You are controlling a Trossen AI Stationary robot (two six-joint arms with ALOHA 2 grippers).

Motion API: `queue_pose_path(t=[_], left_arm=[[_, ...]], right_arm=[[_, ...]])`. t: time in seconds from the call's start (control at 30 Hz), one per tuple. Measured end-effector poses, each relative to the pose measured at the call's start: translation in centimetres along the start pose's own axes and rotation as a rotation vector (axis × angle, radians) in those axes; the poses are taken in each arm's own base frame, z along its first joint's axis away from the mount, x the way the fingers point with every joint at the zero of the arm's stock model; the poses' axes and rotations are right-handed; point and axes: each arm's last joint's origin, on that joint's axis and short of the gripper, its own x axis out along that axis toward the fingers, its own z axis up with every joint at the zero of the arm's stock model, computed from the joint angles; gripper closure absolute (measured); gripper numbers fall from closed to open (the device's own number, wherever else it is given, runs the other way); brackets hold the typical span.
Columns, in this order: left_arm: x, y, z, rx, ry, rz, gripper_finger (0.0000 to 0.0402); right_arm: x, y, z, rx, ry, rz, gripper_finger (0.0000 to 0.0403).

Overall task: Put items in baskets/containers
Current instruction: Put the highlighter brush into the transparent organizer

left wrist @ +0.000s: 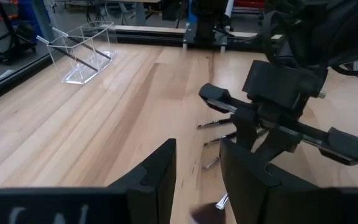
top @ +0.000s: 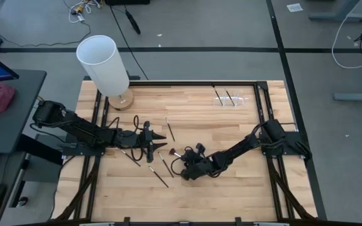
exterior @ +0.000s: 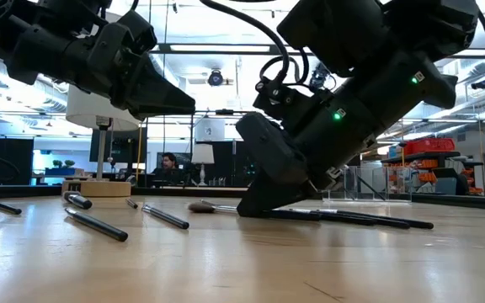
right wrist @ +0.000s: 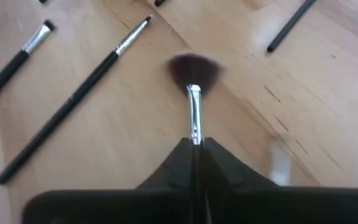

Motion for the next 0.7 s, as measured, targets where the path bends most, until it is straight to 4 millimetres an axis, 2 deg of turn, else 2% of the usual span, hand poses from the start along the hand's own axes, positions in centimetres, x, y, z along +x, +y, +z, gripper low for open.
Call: queue_pose_path(t=[0.2, 0.33, 0.47, 0.6, 0.7], left_arm=[[0.0, 0.0, 0.0, 0.001, 0.003, -0.003, 0.0275], [0.0, 0.0, 0.0, 0.001, 0.003, -0.008, 0.0275], [0.0, -0.1, 0.0, 0.001, 0.006, -0.02, 0.0275], [0.0, -0.1, -0.1, 0.001, 0.009, -0.026, 0.0275], [0.0, -0.2, -0.1, 0.015, 0.013, -0.076, 0.0275]], right_arm=[[-0.4, 0.2, 0.2, 0.007, 0.006, 0.028, 0.0384], [-1.9, 0.1, 1.7, -0.017, 0.019, 0.076, 0.0393], [-4.4, -0.1, 3.1, -0.045, -0.019, 0.112, 0.0393], [-6.7, -1.9, 2.4, -0.034, -0.123, 0.136, 0.0393], [-8.6, -3.4, 1.8, 0.045, -0.261, 0.24, 0.0393]])
